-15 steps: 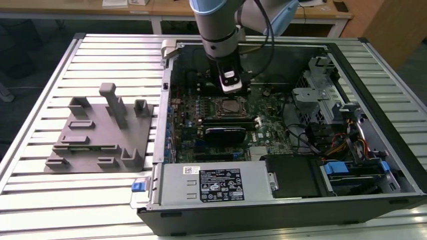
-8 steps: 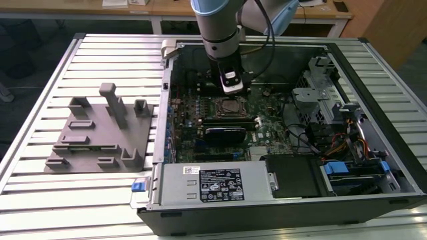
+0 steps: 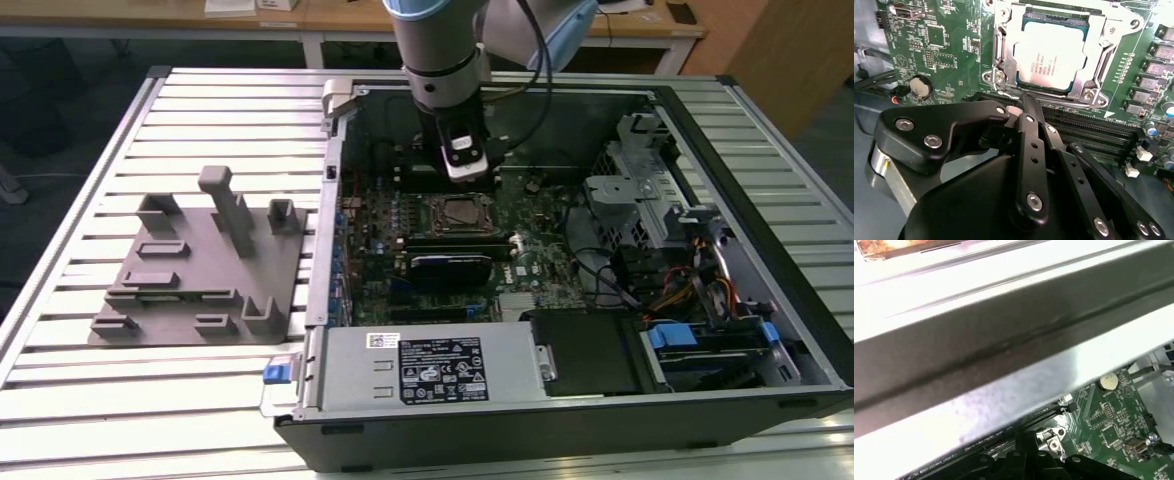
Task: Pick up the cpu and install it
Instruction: 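Install the first cpu locking lever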
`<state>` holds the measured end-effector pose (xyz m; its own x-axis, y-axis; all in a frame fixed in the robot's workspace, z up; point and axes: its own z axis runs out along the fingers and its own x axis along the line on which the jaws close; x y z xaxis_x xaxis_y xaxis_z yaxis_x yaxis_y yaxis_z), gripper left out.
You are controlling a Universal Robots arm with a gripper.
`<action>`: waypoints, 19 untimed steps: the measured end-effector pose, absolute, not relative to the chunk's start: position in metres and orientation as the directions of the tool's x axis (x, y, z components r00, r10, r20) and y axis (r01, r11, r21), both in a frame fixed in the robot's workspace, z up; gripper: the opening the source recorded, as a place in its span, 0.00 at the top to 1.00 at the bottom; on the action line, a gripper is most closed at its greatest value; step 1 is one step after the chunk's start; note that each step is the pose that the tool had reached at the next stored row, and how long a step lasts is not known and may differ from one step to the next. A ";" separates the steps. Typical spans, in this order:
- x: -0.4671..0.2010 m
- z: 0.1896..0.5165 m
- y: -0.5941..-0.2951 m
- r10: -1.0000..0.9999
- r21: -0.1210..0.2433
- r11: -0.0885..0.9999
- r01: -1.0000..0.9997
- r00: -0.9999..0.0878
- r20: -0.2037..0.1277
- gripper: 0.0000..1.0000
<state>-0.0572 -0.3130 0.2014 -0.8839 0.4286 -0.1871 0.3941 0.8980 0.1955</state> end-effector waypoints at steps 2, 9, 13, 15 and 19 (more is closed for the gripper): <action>-0.057 0.205 -0.313 0.429 0.195 0.898 0.394 -0.884 -0.187 0.89; -0.057 0.212 -0.313 0.429 0.196 0.898 0.394 -0.884 -0.187 0.89; -0.056 0.212 -0.313 0.428 0.185 0.899 0.398 -0.887 -0.172 0.89; -0.054 0.212 -0.313 0.427 0.168 0.900 0.402 -0.892 -0.151 0.89; -0.048 0.212 -0.313 0.424 0.123 0.903 0.411 -0.899 -0.110 0.89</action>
<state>-0.0478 -0.3130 0.2118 -0.8991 0.4237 -0.1099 0.4107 0.9034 0.1230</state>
